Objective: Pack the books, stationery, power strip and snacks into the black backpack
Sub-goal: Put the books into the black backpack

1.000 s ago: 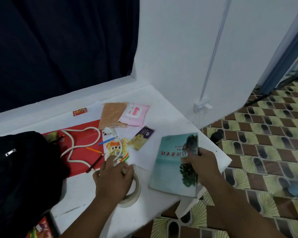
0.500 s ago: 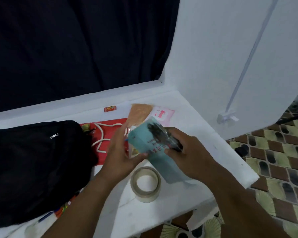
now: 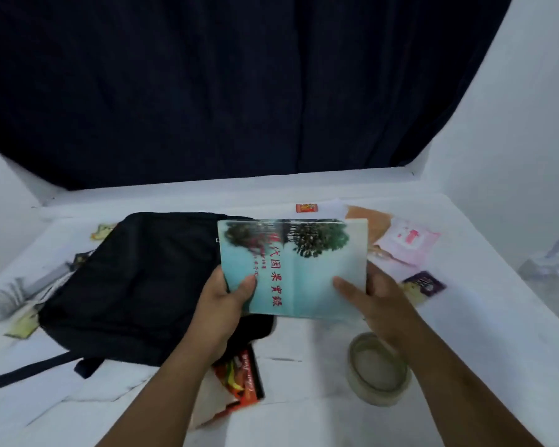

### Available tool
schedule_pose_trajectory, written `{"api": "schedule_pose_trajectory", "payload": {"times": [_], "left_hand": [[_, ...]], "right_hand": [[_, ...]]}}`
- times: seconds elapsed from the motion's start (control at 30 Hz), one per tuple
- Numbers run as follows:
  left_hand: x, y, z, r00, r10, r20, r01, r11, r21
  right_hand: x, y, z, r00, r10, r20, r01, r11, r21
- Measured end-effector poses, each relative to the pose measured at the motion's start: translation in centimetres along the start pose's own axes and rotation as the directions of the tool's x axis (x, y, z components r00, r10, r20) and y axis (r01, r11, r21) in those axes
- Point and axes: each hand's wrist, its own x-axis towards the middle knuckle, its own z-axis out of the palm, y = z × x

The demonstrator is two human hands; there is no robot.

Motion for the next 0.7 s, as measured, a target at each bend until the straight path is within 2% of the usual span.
{"api": "schedule_pose_trajectory", "payload": {"times": [0.1,0.2,0.27,0.3,0.33,0.4,0.47,0.5,0.57,0.6,0.63,0.7], "left_hand": [[0.9,-1.4,-2.4,0.999,-0.053,0.005,0.053,0.995,0.08],[2.4,-3.2,-4.7,1.0,-0.022,-0.006,0.023,0.945,0.327],[3.5,-3.9,-6.3,0.999,0.054,-0.003,-0.045,0.873,0.485],[4.2,-4.2,-7.2,0.996,0.087,0.007,-0.074,0.797,0.6],[4.9,-4.4,-8.1,0.995,0.096,0.011,-0.073,0.677,0.732],[6.3,-4.3,-9.7,0.999,0.041,-0.018,0.0,0.393,0.92],[7.1,-4.4,-11.2,0.997,-0.034,-0.065,0.07,0.185,0.98],[7.4,-4.4,-11.8,0.996,-0.045,-0.077,0.082,0.128,0.988],[8.0,-3.9,-12.7,0.997,-0.019,-0.078,0.079,0.121,0.99],[8.3,-3.5,-13.1,0.998,0.0,-0.067,0.066,0.169,0.983],[8.7,-2.8,-13.6,0.998,0.018,-0.057,0.051,0.249,0.967],[9.5,-1.1,-15.2,0.994,0.031,-0.103,0.075,0.483,0.872]], "right_hand": [[1.2,2.0,3.2,0.997,0.075,-0.025,-0.075,0.997,0.013],[2.6,2.8,5.3,0.986,0.045,-0.16,-0.043,0.999,0.019],[3.5,2.8,6.2,0.963,0.041,-0.265,-0.022,0.997,0.073],[4.0,2.9,6.5,0.953,0.045,-0.3,-0.015,0.995,0.102],[4.4,2.8,6.8,0.947,0.048,-0.318,-0.009,0.992,0.125],[5.1,2.6,7.2,0.938,0.05,-0.343,-0.004,0.991,0.135],[5.5,2.4,7.9,0.93,0.062,-0.362,-0.019,0.992,0.122],[5.7,2.4,8.4,0.926,0.079,-0.37,-0.035,0.992,0.123],[5.8,2.7,9.3,0.92,0.112,-0.376,-0.075,0.991,0.112],[5.8,2.8,9.8,0.92,0.124,-0.372,-0.092,0.991,0.102],[5.8,3.0,10.2,0.924,0.132,-0.359,-0.105,0.99,0.093],[5.9,3.3,11.2,0.934,0.157,-0.32,-0.137,0.987,0.085]]}}
